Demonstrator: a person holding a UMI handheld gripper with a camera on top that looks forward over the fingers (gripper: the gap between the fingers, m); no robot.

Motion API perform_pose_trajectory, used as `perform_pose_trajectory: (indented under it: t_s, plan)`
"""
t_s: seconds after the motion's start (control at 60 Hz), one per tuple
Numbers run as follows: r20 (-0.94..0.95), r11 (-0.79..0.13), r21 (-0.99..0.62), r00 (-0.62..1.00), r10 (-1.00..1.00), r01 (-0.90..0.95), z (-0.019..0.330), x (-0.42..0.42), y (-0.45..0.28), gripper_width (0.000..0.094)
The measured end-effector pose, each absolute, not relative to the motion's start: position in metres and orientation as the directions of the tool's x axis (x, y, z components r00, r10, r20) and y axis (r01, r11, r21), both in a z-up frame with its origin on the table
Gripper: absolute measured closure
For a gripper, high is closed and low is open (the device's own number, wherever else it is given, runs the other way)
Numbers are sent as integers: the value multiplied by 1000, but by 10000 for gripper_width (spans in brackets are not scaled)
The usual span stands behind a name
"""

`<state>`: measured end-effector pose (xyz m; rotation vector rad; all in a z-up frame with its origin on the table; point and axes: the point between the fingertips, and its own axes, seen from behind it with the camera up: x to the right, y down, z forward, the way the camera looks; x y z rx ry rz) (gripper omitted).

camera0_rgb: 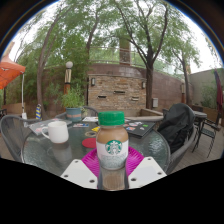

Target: Pour water

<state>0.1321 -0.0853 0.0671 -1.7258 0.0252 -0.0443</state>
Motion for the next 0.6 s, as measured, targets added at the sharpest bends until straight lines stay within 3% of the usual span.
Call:
perform_pose_trajectory:
  t_s: [0.1, 0.2, 0.333, 0.4, 0.483, 0.6]
  plan:
    - [139, -157, -978, 990, -26, 134, 89, 124, -73, 665]
    - [283, -122, -952, 959, -12, 279, 133, 107, -41, 666]
    - [599, -78, -798, 801, 6, 598, 193, 71, 6, 666]
    - [777, -76, -626, 629, 19, 776, 201, 50, 32, 667]
    - [945, -69, -321, 324, 42, 945, 184, 24, 69, 667]
    - [983, -16, 181, -181, 20, 983, 178, 2, 95, 667]
